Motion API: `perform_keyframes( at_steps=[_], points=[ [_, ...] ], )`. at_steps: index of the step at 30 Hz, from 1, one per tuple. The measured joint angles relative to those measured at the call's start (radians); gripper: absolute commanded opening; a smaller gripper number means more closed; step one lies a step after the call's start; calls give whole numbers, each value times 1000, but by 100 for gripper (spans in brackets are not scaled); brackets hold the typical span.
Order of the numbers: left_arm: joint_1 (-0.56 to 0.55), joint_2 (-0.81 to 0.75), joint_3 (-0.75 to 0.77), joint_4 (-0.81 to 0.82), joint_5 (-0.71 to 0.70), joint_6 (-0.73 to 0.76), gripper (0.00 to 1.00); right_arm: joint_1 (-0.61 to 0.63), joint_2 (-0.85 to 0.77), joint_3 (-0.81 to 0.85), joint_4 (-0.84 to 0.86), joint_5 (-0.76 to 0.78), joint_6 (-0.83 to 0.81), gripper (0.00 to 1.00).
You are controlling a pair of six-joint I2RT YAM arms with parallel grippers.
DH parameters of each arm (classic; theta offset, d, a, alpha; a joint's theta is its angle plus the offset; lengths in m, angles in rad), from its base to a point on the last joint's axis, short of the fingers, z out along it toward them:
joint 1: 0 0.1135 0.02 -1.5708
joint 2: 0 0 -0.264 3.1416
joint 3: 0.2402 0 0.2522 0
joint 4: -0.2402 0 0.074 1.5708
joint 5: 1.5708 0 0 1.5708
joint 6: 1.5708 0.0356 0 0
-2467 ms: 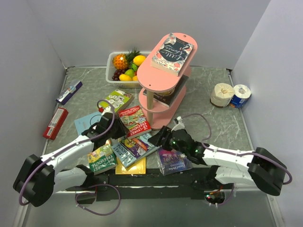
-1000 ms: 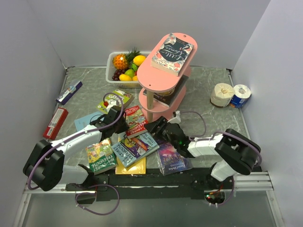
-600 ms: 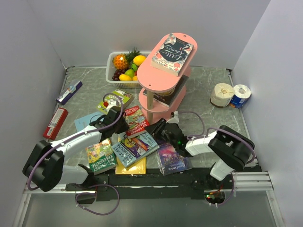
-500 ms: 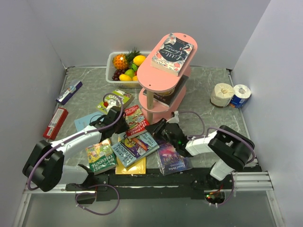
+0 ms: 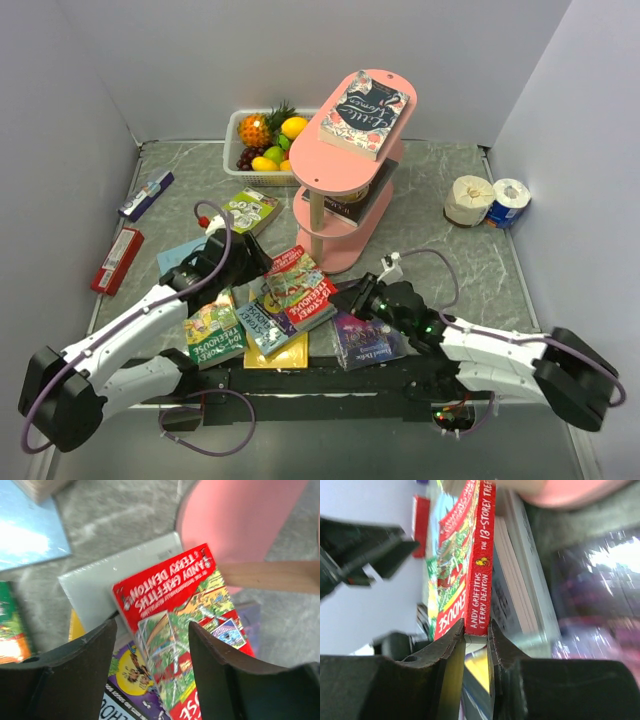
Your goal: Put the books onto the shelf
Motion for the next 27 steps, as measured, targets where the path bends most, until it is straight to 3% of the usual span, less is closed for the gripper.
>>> perform_keyframes(
  at_steps=[3,5,6,7,10,13,19,27],
  points=[
    [-1,-12,-40,45,53,-10,61,14,-102,-2,-143,-29,-38,4],
    [-5,-13,-89,90,102,-14,60,26,-134,-3,-211,-48,-59,10],
    [-8,-12,-117,113,129,-16,59,30,-139,-4,-232,-58,-67,16],
    [-15,-11,-150,138,161,-21,59,32,-142,-7,-253,-71,-76,33],
    [-37,-7,-190,182,209,-24,58,35,-145,-14,-301,-101,-95,57],
    [-67,-3,-189,210,224,-25,57,42,-174,-23,-383,-106,-105,69],
    [-82,30,-171,201,225,-18,56,42,-323,-24,-544,-41,-144,79],
    [-86,87,-119,152,212,4,49,-12,-397,21,-703,35,-251,81]
  ],
)
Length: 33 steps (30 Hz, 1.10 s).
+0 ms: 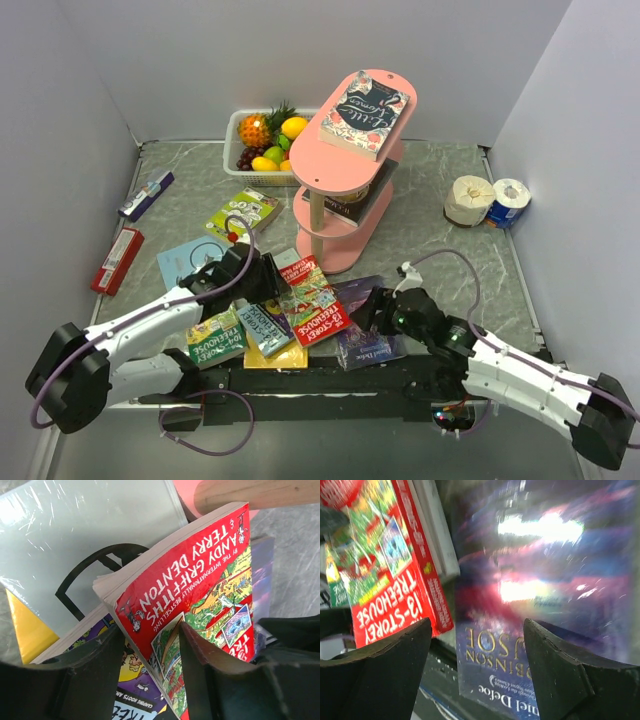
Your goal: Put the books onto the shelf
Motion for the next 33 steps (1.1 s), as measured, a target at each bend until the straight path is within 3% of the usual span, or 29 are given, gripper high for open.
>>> perform_keyframes(
  at_steps=[4,7,12,18,23,29,33],
  points=[
    [-2,14,15,-19,-14,10,29,-61,-52,30,-14,2,-52,80],
    [-2,20,17,-19,-15,18,21,-113,-63,54,8,-28,-95,80],
    [-2,22,21,-18,-8,39,19,-192,50,108,119,-171,-161,80],
    [0,26,21,-10,9,68,20,-195,275,142,246,-388,-213,79],
    [2,47,21,31,34,89,20,-196,367,139,311,-511,-226,75],
    [2,66,21,64,55,100,19,-200,412,115,404,-613,-233,66],
    [2,69,21,69,56,101,20,-202,454,92,454,-655,-232,50]
  ],
)
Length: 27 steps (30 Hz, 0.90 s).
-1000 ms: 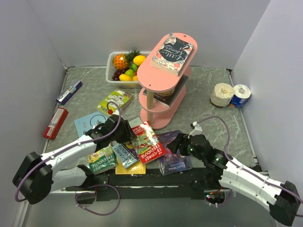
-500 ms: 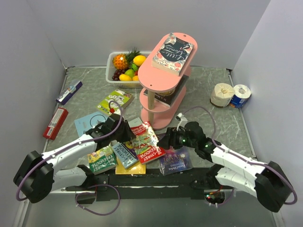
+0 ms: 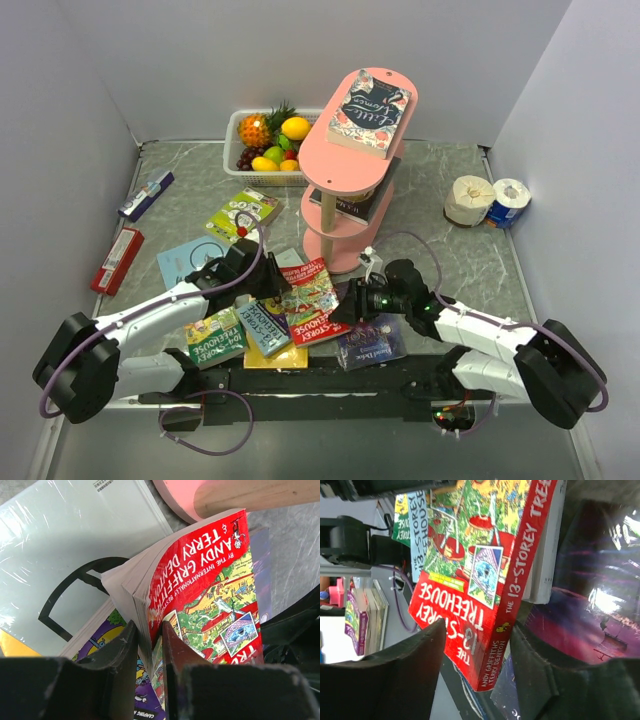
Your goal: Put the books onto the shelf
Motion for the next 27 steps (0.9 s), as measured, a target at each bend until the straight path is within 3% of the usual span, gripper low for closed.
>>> perform_keyframes(
  at_steps=[5,9,11,12,16,20,27],
  points=[
    [0,-5,0,6,-7,-2,21,0,29,-19,29,-33,16,18],
    [-3,-36,0,-20,-21,-14,34,-6,34,-37,54,-35,53,1],
    [-10,-59,0,-44,-39,-23,42,-6,17,-42,59,-37,62,0],
    [-12,-72,0,-64,-50,-34,58,-6,-4,-47,57,-41,63,0],
    [-10,-153,5,-171,-156,-69,80,-1,-165,-48,-32,-68,52,0],
    [-10,-272,37,-285,-272,-119,85,8,-359,20,-234,-83,7,0],
    [-8,-425,120,-411,-433,-169,86,19,-466,333,-520,-180,-105,0]
  ],
)
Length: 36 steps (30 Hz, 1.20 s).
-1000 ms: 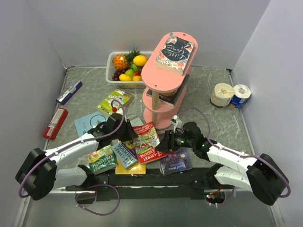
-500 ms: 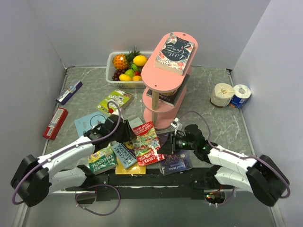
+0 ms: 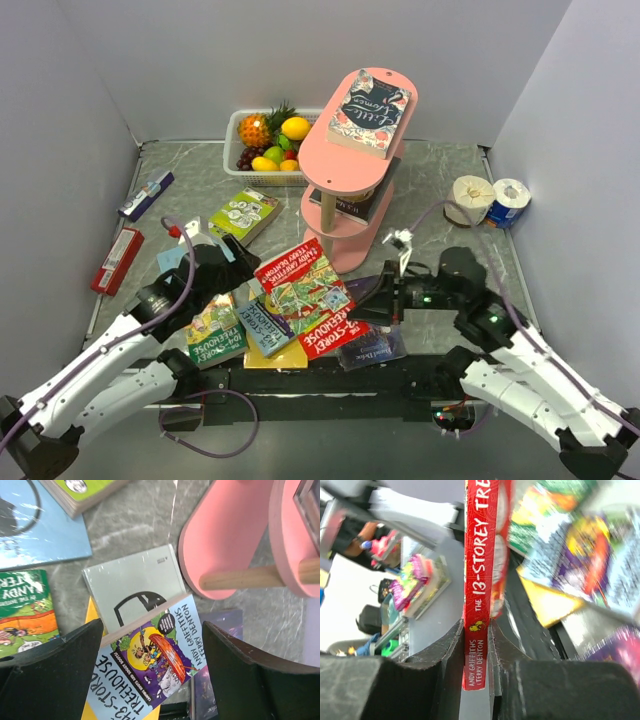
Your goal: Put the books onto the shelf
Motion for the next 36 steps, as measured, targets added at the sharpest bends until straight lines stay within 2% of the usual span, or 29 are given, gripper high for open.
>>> perform_keyframes(
  at_steps=[6,10,13,17,19,22,25,28,31,36],
  points=[
    [0,-21,23,-49,-47,-5,86,8,2,272,-111,-24,-93,0],
    [0,-19,43,-69,-56,-4,86,-9,58,453,-115,136,-97,0],
    [0,-4,94,-75,-61,-1,86,-71,122,567,-79,243,-57,0],
    [0,35,180,-73,-71,5,87,-213,251,707,10,332,47,0],
    [1,56,221,-68,-76,10,88,-324,330,768,60,339,127,0],
    [1,81,264,-64,-84,23,89,-481,470,855,138,307,275,0],
    [2,103,298,-64,-97,38,91,-568,646,979,179,255,385,0],
    [8,122,328,-62,-108,55,92,-616,802,1067,190,181,451,0],
    [20,135,347,-49,-109,72,92,-648,896,1085,193,105,517,0],
    [55,164,362,-20,-96,95,91,-667,954,1065,208,21,602,0]
  ],
)
